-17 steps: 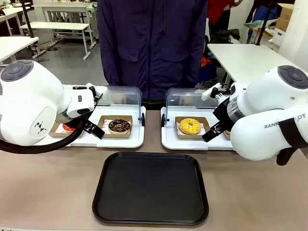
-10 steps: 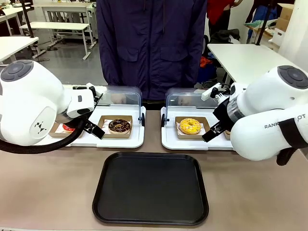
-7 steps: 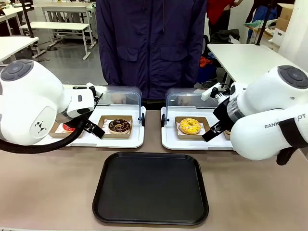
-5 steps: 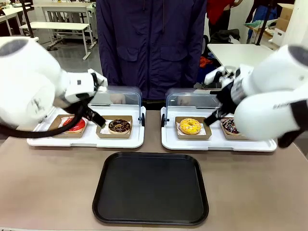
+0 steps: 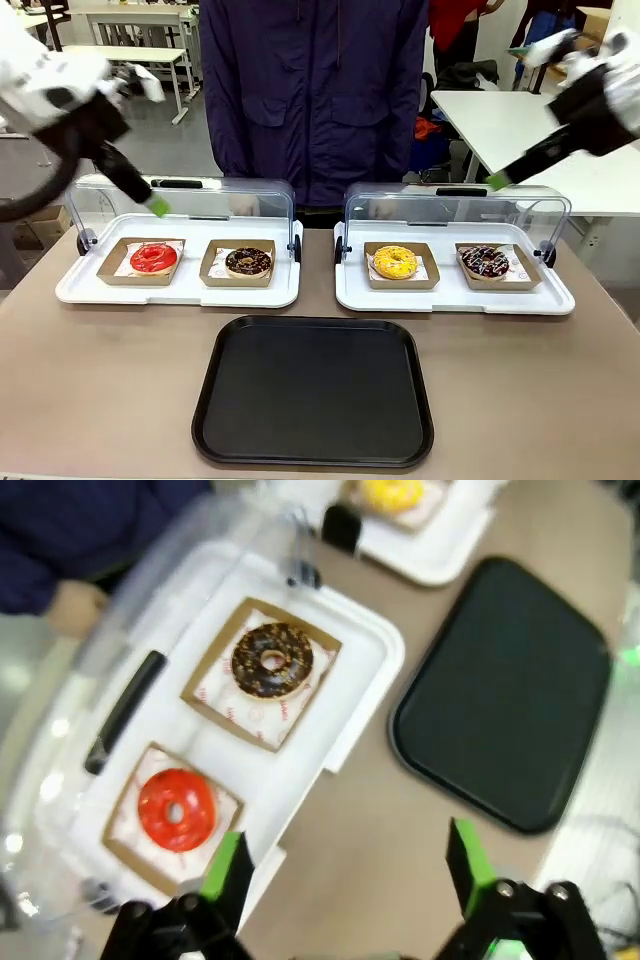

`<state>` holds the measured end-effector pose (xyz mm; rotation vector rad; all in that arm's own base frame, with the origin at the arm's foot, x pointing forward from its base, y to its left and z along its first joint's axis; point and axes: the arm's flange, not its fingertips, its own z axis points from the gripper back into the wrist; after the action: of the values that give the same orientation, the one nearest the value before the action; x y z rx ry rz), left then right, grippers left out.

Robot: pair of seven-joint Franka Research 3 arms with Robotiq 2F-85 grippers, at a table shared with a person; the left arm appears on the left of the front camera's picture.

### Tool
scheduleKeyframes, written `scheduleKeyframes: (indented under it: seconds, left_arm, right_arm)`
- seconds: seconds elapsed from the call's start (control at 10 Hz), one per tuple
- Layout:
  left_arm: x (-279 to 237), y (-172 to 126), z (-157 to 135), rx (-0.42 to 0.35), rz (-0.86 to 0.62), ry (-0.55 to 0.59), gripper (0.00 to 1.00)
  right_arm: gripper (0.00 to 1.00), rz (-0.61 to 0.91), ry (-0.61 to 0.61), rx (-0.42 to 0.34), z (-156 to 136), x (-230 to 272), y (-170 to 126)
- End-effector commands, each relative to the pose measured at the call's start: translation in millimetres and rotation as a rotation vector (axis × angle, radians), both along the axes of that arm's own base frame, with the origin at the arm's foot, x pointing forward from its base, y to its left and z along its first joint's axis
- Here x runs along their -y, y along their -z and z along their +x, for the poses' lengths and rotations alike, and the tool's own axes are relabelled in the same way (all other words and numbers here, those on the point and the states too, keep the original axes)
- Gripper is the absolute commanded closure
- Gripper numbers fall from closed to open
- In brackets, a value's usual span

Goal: Move the first donut from the left to the tray.
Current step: Pick up the Paper togo box containing the Donut indicated by the person and place it on the Handle tray.

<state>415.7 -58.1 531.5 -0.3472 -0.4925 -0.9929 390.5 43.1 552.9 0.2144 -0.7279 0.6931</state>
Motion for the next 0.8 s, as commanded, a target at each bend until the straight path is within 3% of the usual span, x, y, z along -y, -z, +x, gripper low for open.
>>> scheduleKeyframes:
  seconds: [0.0, 0.3, 0.7]
  left_arm:
    - [-64.4, -2.3, 20.6, -0.015, -0.090, 0.085, 0.00]
    - [-151.5, -13.7, 24.1, 0.105, -0.291, 0.138, 0.00]
    - [-211.5, 4.5, 9.8, 0.217, -0.408, 0.131, 0.00]
  right_arm:
    - [0.00, 0.056, -0.091, 0.017, 15.5, 61.5, 4.3]
    - [0.00, 0.158, -0.170, 0.070, 20.0, 135.1, 19.2]
    - [0.00, 0.249, -0.193, 0.123, 19.7, 175.6, 29.7]
